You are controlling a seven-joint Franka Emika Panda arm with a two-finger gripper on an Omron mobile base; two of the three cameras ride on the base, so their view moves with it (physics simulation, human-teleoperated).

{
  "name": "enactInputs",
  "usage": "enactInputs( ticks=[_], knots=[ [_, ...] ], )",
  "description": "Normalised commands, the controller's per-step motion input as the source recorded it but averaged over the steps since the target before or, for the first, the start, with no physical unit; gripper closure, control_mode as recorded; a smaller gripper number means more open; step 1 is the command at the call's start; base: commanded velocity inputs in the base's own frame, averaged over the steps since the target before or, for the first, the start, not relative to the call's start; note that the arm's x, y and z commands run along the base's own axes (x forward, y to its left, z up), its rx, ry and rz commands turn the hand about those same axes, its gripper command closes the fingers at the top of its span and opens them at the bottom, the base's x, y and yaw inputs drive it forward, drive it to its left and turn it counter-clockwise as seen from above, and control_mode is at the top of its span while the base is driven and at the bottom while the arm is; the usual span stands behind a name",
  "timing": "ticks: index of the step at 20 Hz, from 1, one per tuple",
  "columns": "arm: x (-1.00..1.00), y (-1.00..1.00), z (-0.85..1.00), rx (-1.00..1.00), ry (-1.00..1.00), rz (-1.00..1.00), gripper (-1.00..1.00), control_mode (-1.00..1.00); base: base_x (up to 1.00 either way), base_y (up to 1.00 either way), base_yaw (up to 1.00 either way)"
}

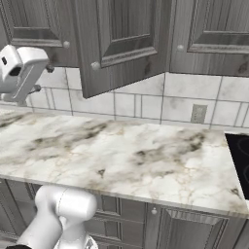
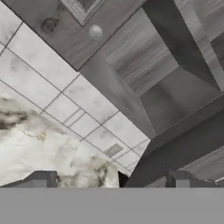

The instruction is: Move the shaker and ketchup from the cabinet to the dining counter.

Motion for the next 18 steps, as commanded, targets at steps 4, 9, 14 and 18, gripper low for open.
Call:
enactInputs(
  ticks=[4,9,14,18],
  knots=[
    [0.99,-0.16,0.00,-0.27,0.27,-0.17,-1.00,-1.00,0.00,0.00,0.00],
    [0.81,-0.26,-0.05,-0.06,0.21,-0.07,-1.00,-1.00,0.00,0.00,0.00],
    [0.52,-0.41,-0.06,-0.02,0.10,-0.21,-1.00,-1.00,0.00,0.00,0.00],
    [0.13,-0.79,0.00,-0.05,0.01,-0.49,-1.00,-1.00,0.00,0.00,0.00]
  ],
)
